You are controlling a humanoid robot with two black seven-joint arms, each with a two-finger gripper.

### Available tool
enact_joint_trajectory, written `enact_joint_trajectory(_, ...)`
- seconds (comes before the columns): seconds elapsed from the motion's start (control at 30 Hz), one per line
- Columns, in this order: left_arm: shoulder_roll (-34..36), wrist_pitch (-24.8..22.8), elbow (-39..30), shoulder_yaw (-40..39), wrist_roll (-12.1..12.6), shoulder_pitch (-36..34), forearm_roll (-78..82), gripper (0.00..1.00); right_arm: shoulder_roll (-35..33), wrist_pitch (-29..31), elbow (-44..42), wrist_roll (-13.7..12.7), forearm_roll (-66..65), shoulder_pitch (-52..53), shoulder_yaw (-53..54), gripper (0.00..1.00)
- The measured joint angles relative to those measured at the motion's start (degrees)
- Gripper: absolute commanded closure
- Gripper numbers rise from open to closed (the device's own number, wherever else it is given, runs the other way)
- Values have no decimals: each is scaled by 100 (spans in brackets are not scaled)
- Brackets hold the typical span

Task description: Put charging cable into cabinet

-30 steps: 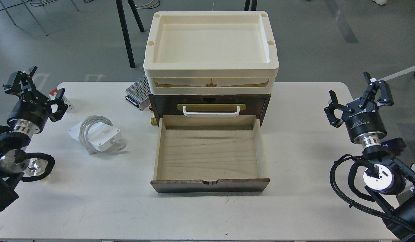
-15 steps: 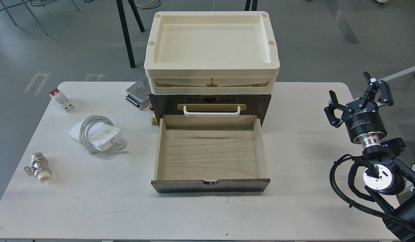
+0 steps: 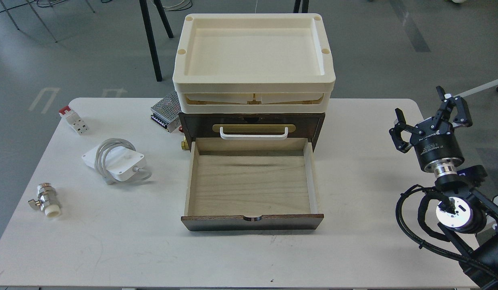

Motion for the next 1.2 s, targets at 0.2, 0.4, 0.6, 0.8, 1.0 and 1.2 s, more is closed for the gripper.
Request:
enact_joint_trajectory(0.2,-9,386,-295,160,0,-233,1147,0,0,5,1,0,0,0,0,1)
enact_joint_trajectory(0.4,369,427,-1627,221,-1,-423,3516,0,0,6,4,0,0,-4,0,1)
enact_joint_trajectory(0.6,576,617,-2735,280,-2,-382,5350,1,0,6,4,0,0,-3,0,1)
enact_joint_trajectory(0.8,537,1699,-2925,1242,-2,-164,6026,2,0,6,-1,0,0,-3,0,1)
enact_joint_trajectory(1.0,375,2851,-2868,2698,-3,7,6380,2,0,6,0,0,0,-2,0,1)
enact_joint_trajectory(1.2,53,3083,-2630,3475,0,390,6400,2,0,4,-1,0,0,-2,0,1)
